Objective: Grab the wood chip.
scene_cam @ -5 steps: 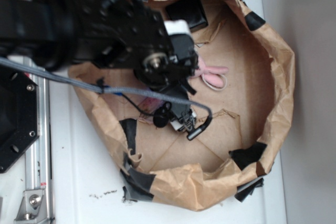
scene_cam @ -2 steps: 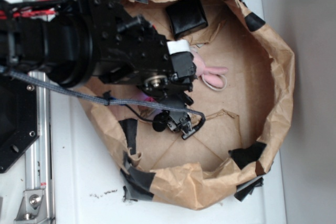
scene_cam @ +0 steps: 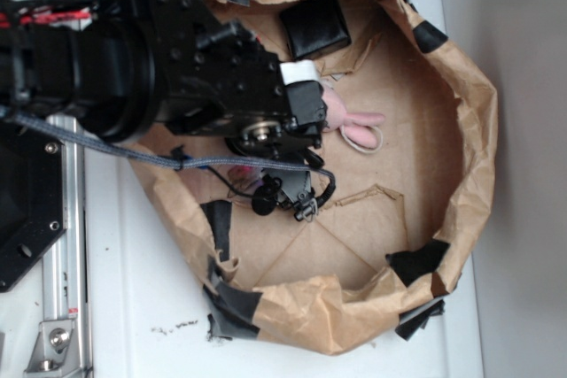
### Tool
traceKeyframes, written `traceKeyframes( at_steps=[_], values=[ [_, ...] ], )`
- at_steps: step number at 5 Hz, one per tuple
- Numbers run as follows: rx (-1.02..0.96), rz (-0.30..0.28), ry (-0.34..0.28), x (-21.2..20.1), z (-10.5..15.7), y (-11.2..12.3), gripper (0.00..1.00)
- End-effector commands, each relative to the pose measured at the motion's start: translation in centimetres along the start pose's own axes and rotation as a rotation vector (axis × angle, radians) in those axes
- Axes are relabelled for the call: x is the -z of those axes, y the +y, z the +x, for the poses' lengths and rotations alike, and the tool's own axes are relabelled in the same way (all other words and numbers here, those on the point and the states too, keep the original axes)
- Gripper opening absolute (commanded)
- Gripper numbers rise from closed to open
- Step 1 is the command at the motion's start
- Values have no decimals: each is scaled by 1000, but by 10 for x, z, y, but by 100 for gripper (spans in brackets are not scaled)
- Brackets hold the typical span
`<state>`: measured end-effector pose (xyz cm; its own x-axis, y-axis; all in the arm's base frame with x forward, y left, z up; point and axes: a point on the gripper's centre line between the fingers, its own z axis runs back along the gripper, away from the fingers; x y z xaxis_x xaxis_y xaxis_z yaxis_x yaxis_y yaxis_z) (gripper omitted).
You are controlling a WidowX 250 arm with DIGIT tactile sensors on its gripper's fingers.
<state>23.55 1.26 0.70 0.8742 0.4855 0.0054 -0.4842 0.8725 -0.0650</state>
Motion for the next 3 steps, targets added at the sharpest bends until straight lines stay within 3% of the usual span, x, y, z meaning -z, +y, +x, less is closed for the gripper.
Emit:
traceKeyframes(
  at_steps=[1,2,3],
  values=[
    [466,46,-28,-70,23,1,0],
    [517,-18,-76,-120,30,-5,0],
    [545,-19,-61,-169,30,-13,0]
  ],
)
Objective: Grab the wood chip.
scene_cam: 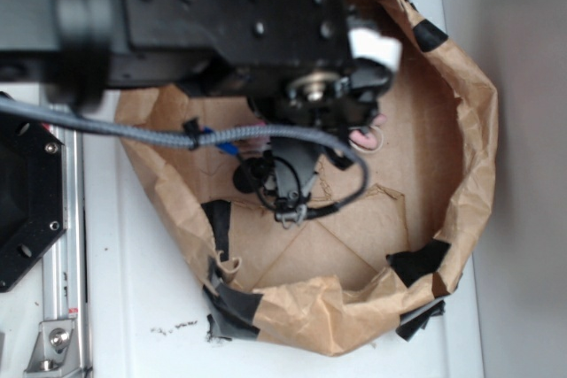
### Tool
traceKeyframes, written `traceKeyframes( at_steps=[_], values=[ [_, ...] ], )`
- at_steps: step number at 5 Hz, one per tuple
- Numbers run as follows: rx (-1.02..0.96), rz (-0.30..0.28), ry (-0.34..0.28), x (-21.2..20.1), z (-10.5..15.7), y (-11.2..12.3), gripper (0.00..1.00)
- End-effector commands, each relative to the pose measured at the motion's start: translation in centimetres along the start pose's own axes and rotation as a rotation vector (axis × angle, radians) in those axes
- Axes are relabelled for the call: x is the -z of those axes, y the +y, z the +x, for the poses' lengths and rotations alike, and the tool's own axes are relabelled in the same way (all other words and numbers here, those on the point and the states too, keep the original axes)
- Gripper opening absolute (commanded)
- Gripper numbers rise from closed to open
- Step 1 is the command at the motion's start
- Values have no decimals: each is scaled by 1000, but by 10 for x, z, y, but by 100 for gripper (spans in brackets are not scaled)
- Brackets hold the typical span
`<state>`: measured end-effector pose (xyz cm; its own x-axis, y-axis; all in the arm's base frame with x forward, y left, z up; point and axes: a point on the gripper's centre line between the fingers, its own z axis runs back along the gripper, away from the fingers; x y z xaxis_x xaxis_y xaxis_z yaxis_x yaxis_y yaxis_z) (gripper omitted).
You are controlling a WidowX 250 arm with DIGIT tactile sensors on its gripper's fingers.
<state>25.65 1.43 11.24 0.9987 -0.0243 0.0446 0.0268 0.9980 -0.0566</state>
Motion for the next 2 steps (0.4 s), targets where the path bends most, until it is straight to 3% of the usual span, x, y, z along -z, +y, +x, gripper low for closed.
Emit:
traceKeyframes(
  at_steps=[1,2],
  values=[
    [56,29,-85,-92,6,0,0],
    [50,26,-61,-89,6,0,0]
  ],
)
